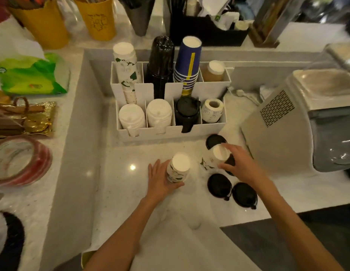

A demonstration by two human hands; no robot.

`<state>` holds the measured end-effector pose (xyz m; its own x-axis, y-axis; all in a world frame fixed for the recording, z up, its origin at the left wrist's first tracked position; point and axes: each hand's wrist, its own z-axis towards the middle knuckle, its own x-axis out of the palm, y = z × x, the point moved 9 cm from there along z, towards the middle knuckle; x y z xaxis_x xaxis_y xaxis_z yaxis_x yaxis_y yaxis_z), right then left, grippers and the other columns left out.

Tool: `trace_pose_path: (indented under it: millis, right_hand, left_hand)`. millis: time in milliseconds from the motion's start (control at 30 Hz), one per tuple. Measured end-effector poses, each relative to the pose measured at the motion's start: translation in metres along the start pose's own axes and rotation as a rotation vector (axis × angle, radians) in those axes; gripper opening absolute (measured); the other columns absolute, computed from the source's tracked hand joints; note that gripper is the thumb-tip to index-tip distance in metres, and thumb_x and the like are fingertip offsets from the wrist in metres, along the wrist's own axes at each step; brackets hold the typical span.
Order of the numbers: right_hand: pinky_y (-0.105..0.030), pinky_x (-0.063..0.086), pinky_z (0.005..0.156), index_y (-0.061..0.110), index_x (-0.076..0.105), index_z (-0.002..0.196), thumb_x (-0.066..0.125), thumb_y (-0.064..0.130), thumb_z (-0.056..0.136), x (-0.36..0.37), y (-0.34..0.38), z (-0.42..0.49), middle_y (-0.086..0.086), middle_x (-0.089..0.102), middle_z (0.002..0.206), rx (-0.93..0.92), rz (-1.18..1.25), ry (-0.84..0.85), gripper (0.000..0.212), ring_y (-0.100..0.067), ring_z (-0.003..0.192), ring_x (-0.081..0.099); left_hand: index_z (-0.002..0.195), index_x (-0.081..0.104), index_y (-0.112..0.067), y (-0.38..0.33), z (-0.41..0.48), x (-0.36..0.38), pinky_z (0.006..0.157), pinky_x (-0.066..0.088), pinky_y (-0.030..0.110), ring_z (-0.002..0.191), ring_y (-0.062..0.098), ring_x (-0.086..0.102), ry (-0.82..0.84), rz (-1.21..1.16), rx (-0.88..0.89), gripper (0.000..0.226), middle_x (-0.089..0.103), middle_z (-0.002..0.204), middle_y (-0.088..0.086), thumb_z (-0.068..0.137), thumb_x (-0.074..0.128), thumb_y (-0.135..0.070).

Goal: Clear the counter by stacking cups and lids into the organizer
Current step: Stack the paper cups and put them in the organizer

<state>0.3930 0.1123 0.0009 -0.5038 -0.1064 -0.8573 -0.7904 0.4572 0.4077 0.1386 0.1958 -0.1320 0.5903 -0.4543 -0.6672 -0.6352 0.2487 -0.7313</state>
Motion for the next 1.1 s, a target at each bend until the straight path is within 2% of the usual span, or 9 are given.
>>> trace_pose_path:
  millis: [133, 233, 400, 500, 633, 767, 867, 967, 1100]
  right_hand:
    - [-0.037, 0.043, 0.105, 0.028, 0.035, 0.140, 0.078, 0.034, 0.079, 0.010, 0.004, 0.000, 0.001, 0.044, 0.147, 0.021, 0.243, -0.024, 0.076, -0.021, 0.129, 0.047]
    - [-0.043, 0.048, 0.102, 0.025, 0.039, 0.138, 0.075, 0.032, 0.082, -0.003, 0.019, 0.003, 0.000, 0.048, 0.143, -0.031, 0.266, -0.055, 0.067, -0.022, 0.127, 0.050]
    - [-0.026, 0.055, 0.085, 0.038, 0.043, 0.135, 0.070, 0.045, 0.080, -0.082, 0.077, -0.002, 0.012, 0.047, 0.137, -0.215, 0.455, -0.151, 0.062, -0.012, 0.118, 0.055]
    - [-0.023, 0.055, 0.083, 0.042, 0.045, 0.134, 0.068, 0.059, 0.074, -0.109, 0.127, -0.013, 0.020, 0.051, 0.132, -0.362, 0.444, -0.073, 0.066, -0.004, 0.115, 0.057]
    - [-0.028, 0.055, 0.088, 0.040, 0.047, 0.131, 0.068, 0.062, 0.069, -0.079, 0.174, -0.030, 0.025, 0.053, 0.128, -0.471, 0.325, 0.083, 0.069, -0.001, 0.114, 0.057]
    - [-0.023, 0.053, 0.084, 0.049, 0.042, 0.128, 0.066, 0.068, 0.068, -0.063, 0.186, -0.035, 0.035, 0.049, 0.124, -0.530, 0.286, 0.039, 0.067, 0.004, 0.113, 0.053]
    - [-0.015, 0.048, 0.078, 0.063, 0.035, 0.122, 0.063, 0.073, 0.066, -0.064, 0.187, -0.032, 0.048, 0.042, 0.118, -0.547, 0.218, -0.005, 0.063, 0.015, 0.110, 0.048]
    - [-0.024, 0.052, 0.085, 0.056, 0.039, 0.126, 0.064, 0.074, 0.064, -0.050, 0.176, -0.023, 0.037, 0.047, 0.126, -0.486, 0.179, 0.030, 0.069, 0.004, 0.110, 0.053]
    - [-0.042, 0.052, 0.096, 0.047, 0.039, 0.129, 0.075, 0.054, 0.072, -0.008, 0.153, -0.011, 0.017, 0.051, 0.137, -0.408, 0.115, 0.119, 0.069, -0.012, 0.119, 0.053]
  left_hand:
    - [0.145, 0.032, -0.027, 0.000, 0.000, 0.002, 0.122, -0.003, 0.048, 0.148, 0.022, 0.013, -0.001, 0.003, 0.007, 0.105, 0.037, 0.152, 0.005, 0.059, 0.072, -0.072]
    - [0.146, 0.030, -0.029, 0.000, 0.001, 0.003, 0.122, -0.006, 0.046, 0.149, 0.020, 0.009, 0.018, -0.011, -0.016, 0.105, 0.032, 0.155, 0.005, 0.059, 0.074, -0.069]
    - [0.147, 0.025, -0.030, -0.002, 0.000, 0.002, 0.122, -0.009, 0.045, 0.150, 0.018, 0.005, 0.033, -0.022, -0.002, 0.103, 0.030, 0.157, 0.001, 0.064, 0.072, -0.069]
    - [0.148, 0.026, -0.026, -0.003, 0.000, 0.001, 0.122, -0.005, 0.047, 0.150, 0.020, 0.007, 0.033, -0.018, 0.018, 0.102, 0.033, 0.155, 0.001, 0.066, 0.070, -0.068]
    - [0.150, 0.023, -0.020, -0.003, 0.001, 0.002, 0.121, -0.003, 0.047, 0.149, 0.022, 0.011, 0.035, 0.033, 0.010, 0.107, 0.027, 0.158, 0.004, 0.067, 0.071, -0.067]
    - [0.152, 0.016, -0.026, -0.003, -0.001, 0.004, 0.122, -0.008, 0.045, 0.150, 0.019, 0.005, 0.046, 0.011, 0.013, 0.108, 0.020, 0.161, 0.001, 0.068, 0.067, -0.070]
    - [0.150, 0.019, -0.025, -0.001, -0.001, 0.002, 0.122, -0.008, 0.045, 0.150, 0.017, 0.006, 0.036, -0.028, 0.003, 0.107, 0.026, 0.159, -0.003, 0.067, 0.068, -0.071]
    - [0.150, 0.021, -0.023, 0.002, 0.001, 0.005, 0.122, -0.006, 0.046, 0.150, 0.017, 0.004, 0.045, 0.035, -0.010, 0.106, 0.030, 0.157, -0.003, 0.067, 0.066, -0.071]
    - [0.148, 0.026, -0.022, 0.002, 0.000, 0.006, 0.122, -0.003, 0.047, 0.150, 0.016, 0.006, 0.026, 0.067, 0.002, 0.102, 0.034, 0.155, -0.003, 0.067, 0.068, -0.069]
